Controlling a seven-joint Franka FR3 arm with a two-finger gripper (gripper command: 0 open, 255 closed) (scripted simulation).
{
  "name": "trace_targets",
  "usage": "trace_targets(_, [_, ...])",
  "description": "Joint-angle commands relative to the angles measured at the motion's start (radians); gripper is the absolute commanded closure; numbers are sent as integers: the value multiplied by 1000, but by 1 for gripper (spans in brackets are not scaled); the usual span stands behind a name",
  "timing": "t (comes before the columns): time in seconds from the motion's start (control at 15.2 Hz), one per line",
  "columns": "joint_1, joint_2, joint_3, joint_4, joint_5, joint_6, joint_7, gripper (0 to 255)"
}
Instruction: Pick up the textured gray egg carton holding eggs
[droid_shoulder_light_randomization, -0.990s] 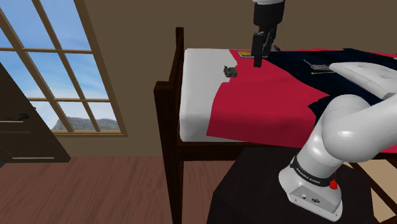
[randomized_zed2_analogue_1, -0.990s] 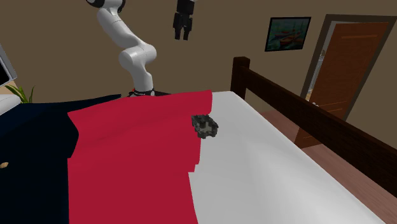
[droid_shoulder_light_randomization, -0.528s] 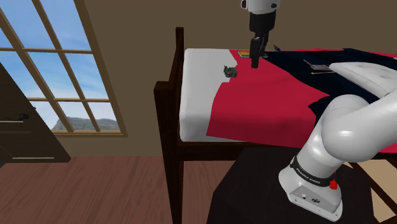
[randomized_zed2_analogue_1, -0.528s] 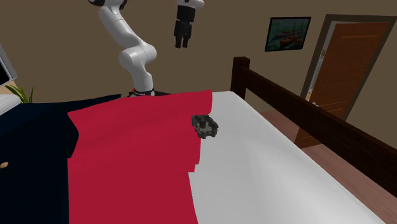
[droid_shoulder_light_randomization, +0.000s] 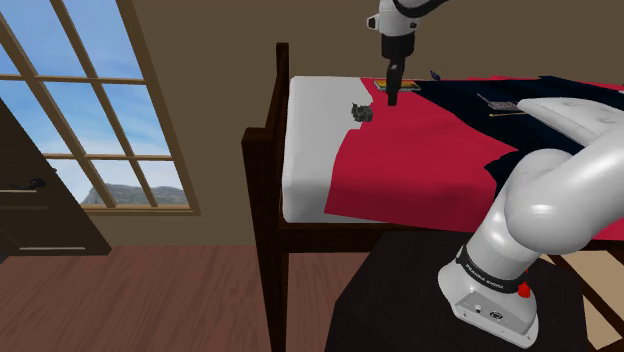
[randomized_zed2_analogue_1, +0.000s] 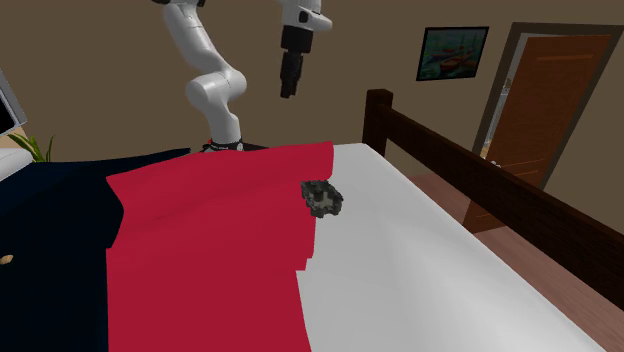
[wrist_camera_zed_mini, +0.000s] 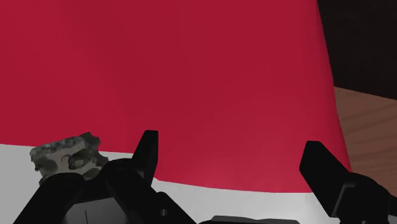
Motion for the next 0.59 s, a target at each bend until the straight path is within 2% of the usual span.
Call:
trace_targets(0.0, [-1, 60, -32, 22, -15, 46, -57, 0])
trace_targets(0.53, [-12, 334, -142, 174, -18, 199, -295, 0])
